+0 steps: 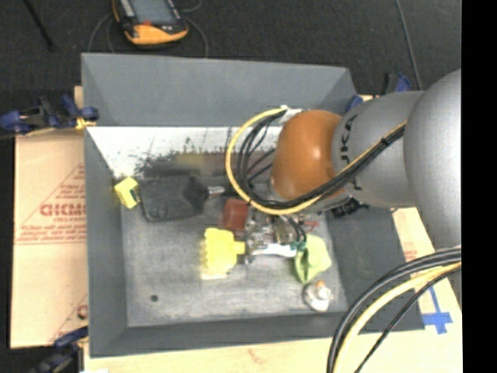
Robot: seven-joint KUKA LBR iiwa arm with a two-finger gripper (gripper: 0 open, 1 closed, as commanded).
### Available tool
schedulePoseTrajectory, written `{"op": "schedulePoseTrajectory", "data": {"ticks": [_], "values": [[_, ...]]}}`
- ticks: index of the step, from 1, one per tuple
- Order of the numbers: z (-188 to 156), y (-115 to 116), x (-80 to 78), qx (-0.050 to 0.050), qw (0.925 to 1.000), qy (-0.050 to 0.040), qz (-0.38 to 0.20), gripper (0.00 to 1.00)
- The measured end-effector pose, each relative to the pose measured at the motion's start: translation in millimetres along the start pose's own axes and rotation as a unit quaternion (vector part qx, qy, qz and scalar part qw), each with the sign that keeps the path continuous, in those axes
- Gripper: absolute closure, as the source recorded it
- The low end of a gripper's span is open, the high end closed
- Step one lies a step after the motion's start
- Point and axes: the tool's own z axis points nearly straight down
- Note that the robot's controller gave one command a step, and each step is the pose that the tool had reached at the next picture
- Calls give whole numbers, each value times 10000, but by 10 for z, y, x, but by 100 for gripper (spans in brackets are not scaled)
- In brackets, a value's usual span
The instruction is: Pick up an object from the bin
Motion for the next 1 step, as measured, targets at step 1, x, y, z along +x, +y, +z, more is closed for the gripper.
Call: {"op": "schedulePoseTrajectory", "data": {"ticks": [1], "values": [[-1437, -20, 149, 2, 9990, -29, -438, 100]]}}
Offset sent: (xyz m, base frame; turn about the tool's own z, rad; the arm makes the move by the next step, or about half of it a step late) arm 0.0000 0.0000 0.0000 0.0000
